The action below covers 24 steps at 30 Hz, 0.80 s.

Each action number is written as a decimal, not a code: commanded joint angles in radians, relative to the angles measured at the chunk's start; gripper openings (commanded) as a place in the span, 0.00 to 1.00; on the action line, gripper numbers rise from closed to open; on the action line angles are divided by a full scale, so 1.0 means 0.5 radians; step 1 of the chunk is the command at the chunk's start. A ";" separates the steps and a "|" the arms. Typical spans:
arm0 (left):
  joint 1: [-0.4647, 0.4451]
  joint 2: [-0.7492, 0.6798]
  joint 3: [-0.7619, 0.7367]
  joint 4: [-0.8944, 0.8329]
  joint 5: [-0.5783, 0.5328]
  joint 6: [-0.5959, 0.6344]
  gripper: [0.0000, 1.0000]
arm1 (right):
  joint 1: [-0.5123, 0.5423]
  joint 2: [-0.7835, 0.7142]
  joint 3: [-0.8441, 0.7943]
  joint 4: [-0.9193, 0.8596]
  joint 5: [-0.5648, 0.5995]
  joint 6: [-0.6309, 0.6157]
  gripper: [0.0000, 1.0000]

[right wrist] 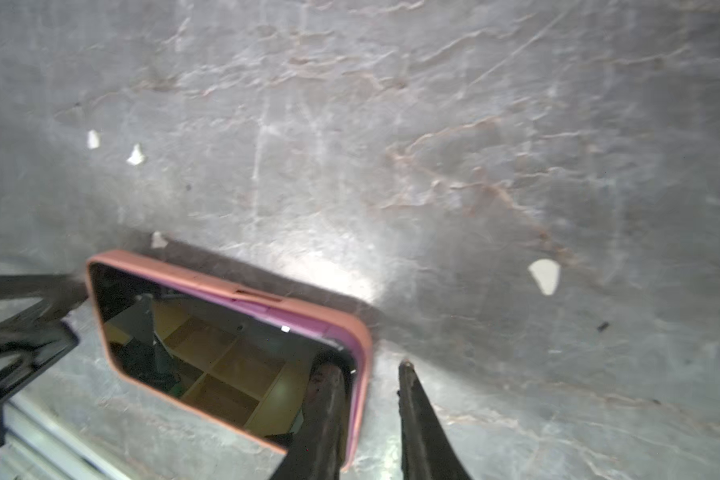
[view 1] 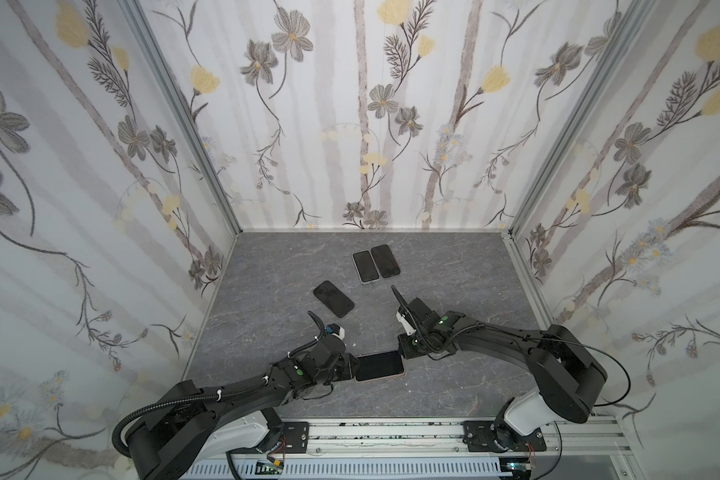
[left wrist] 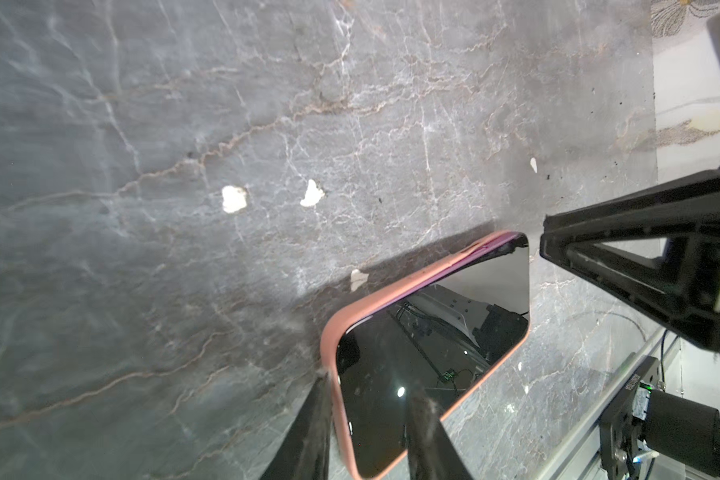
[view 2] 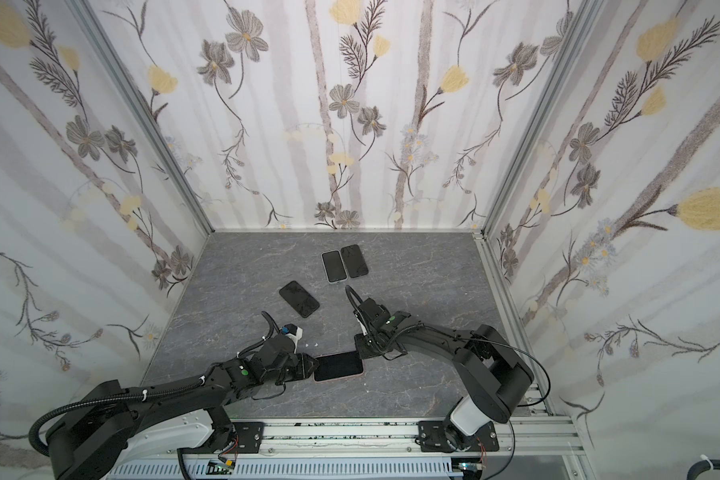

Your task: Put the phone into the phone case

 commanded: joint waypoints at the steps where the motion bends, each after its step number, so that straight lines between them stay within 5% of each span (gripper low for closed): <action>1: 0.002 0.012 0.015 -0.019 -0.102 0.051 0.29 | 0.000 0.029 -0.009 0.043 -0.082 -0.018 0.23; 8: 0.003 0.039 -0.087 0.058 -0.092 0.028 0.28 | 0.003 0.159 -0.024 0.047 -0.155 -0.003 0.22; 17: 0.003 0.074 -0.112 0.100 -0.071 0.030 0.25 | 0.045 0.255 -0.033 -0.122 0.030 0.018 0.09; 24: 0.000 0.096 -0.105 0.114 -0.081 0.033 0.25 | 0.126 0.350 -0.006 -0.197 0.117 0.016 0.10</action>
